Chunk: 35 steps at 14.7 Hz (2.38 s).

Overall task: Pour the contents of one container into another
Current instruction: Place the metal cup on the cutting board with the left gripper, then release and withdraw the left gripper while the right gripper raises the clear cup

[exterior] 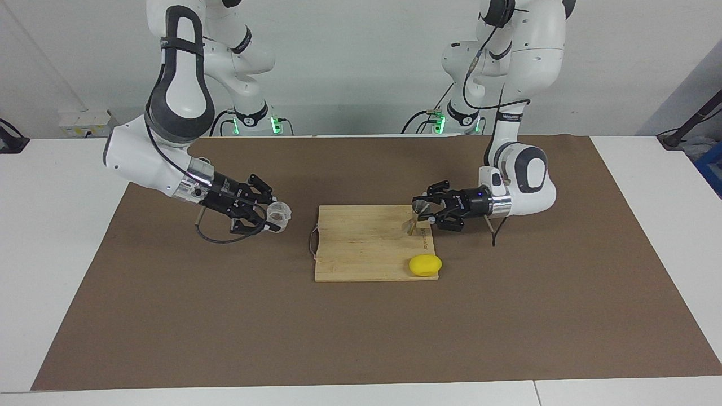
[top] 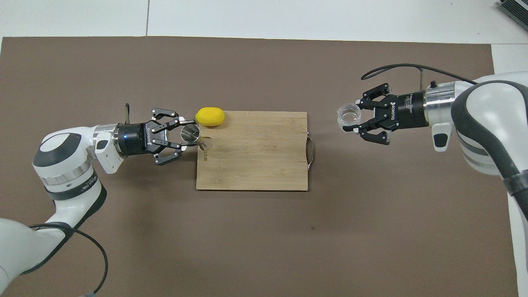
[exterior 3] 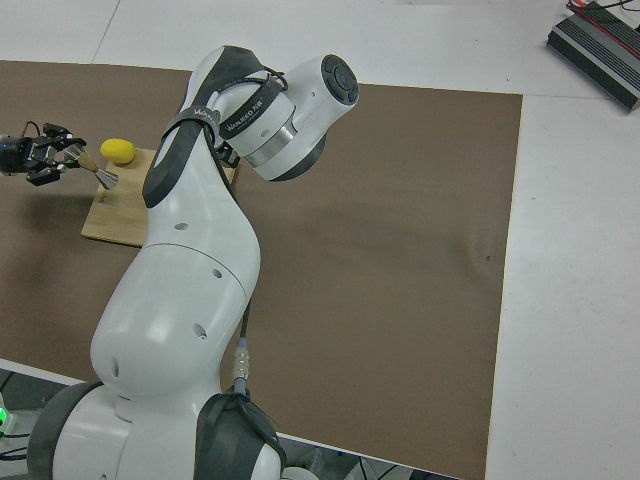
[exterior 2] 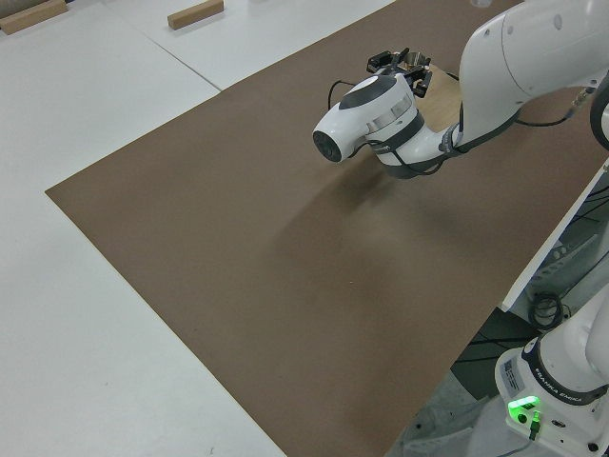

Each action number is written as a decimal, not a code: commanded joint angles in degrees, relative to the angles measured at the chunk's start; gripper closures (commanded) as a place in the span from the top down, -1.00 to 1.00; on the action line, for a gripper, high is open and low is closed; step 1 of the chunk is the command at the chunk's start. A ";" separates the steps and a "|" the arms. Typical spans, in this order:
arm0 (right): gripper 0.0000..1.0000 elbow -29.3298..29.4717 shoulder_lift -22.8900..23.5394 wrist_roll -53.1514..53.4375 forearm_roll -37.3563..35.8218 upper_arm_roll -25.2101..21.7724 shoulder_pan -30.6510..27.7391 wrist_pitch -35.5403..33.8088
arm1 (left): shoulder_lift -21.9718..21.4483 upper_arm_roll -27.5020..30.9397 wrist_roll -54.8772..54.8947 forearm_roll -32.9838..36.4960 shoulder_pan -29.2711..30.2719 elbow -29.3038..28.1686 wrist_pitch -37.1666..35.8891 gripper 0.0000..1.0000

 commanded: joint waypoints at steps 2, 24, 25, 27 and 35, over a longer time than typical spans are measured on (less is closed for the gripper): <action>-1.00 -0.49 -1.47 -1.32 -1.37 0.60 -0.09 -0.32 | -1.65 0.92 0.36 -6.61 -5.94 -2.05 6.22 -0.42; -1.00 -0.93 -1.55 -3.96 -3.30 0.78 7.55 3.73 | 1.43 0.92 17.32 -21.13 -16.85 -1.26 19.42 -0.07; -1.00 -0.93 -1.55 -3.78 -3.30 0.69 7.90 3.90 | 1.43 0.92 17.32 -21.22 -16.85 -1.26 19.69 0.05; -1.00 -0.93 -1.55 -3.43 -3.39 0.69 8.87 4.08 | 1.43 0.92 17.23 -21.13 -16.85 -1.26 19.87 0.60; -1.00 -0.75 -1.55 0.96 -4.97 0.69 11.42 4.43 | 1.25 1.01 16.71 -20.87 -14.84 -2.14 17.06 1.00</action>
